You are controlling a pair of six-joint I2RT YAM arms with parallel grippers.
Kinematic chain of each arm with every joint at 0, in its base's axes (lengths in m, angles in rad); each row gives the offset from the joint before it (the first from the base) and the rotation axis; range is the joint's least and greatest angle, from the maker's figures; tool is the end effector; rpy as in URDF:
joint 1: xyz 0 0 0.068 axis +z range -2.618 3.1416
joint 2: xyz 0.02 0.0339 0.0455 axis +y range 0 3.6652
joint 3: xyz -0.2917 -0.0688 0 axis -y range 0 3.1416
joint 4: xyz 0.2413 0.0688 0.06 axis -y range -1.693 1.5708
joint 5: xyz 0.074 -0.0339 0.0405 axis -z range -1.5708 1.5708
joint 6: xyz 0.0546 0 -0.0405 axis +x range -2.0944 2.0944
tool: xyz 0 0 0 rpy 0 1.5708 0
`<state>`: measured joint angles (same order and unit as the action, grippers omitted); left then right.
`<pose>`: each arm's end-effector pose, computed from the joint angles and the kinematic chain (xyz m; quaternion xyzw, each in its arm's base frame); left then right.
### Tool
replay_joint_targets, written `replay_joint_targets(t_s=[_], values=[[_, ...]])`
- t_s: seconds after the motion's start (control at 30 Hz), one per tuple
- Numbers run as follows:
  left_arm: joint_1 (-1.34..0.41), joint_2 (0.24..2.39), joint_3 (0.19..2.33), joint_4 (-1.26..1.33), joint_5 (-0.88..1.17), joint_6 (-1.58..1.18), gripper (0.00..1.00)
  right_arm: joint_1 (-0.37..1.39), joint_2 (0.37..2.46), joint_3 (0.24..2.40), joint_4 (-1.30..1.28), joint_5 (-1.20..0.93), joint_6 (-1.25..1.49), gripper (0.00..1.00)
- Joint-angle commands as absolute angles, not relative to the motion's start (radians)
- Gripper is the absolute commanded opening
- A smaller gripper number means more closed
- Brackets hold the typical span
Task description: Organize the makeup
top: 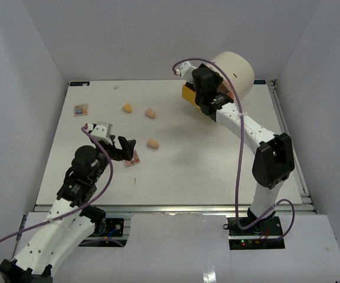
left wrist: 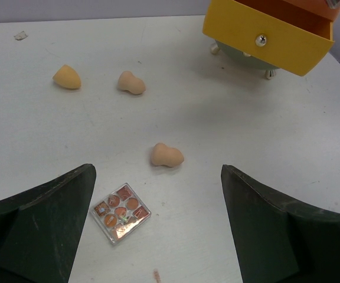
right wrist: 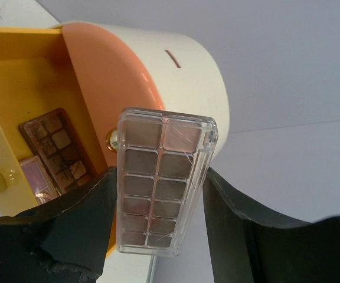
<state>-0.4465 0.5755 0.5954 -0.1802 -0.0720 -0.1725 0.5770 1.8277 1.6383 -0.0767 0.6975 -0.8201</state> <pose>0.1299 -0.0578 0.3165 0.0808 0.7570 -0.1712 0.6254 0.3998 0.2184 0.3787 -0.3214 0.7053 -0.3387 0.5334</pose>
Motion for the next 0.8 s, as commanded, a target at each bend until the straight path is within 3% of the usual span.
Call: replay_joint_targets(t_s=[0.0,0.03,0.13,0.17,0.23,0.43,0.57,0.77], values=[[-0.442,0.574,0.614,-0.178,-0.080,-0.164,0.98,0.567,1.841,1.607,-0.012,0.673,-0.804,0.38],[-0.442,0.575,0.614,-0.179,-0.080,-0.164,0.98,0.565,1.842,1.598,-0.012,0.669,-0.796,0.48],[-0.441,0.576,0.614,-0.179,-0.077,-0.163,0.98,0.554,1.840,1.591,-0.022,0.649,-0.766,0.92],[-0.442,0.577,0.614,-0.179,-0.076,-0.163,0.98,0.551,1.834,1.592,-0.041,0.633,-0.754,0.95],[-0.442,0.577,0.614,-0.178,-0.076,-0.163,0.98,0.550,1.813,1.603,-0.096,0.589,-0.719,0.90],[-0.442,0.586,0.614,-0.178,-0.066,-0.164,0.98,0.549,1.711,1.707,-0.311,0.408,-0.553,0.90],[-0.442,0.612,0.615,-0.181,-0.043,-0.165,0.98,0.549,1.575,1.659,-0.447,0.007,-0.422,0.90],[-0.442,0.671,0.621,-0.190,-0.012,-0.184,0.98,0.548,1.319,1.254,-0.362,-0.544,-0.408,0.90]])
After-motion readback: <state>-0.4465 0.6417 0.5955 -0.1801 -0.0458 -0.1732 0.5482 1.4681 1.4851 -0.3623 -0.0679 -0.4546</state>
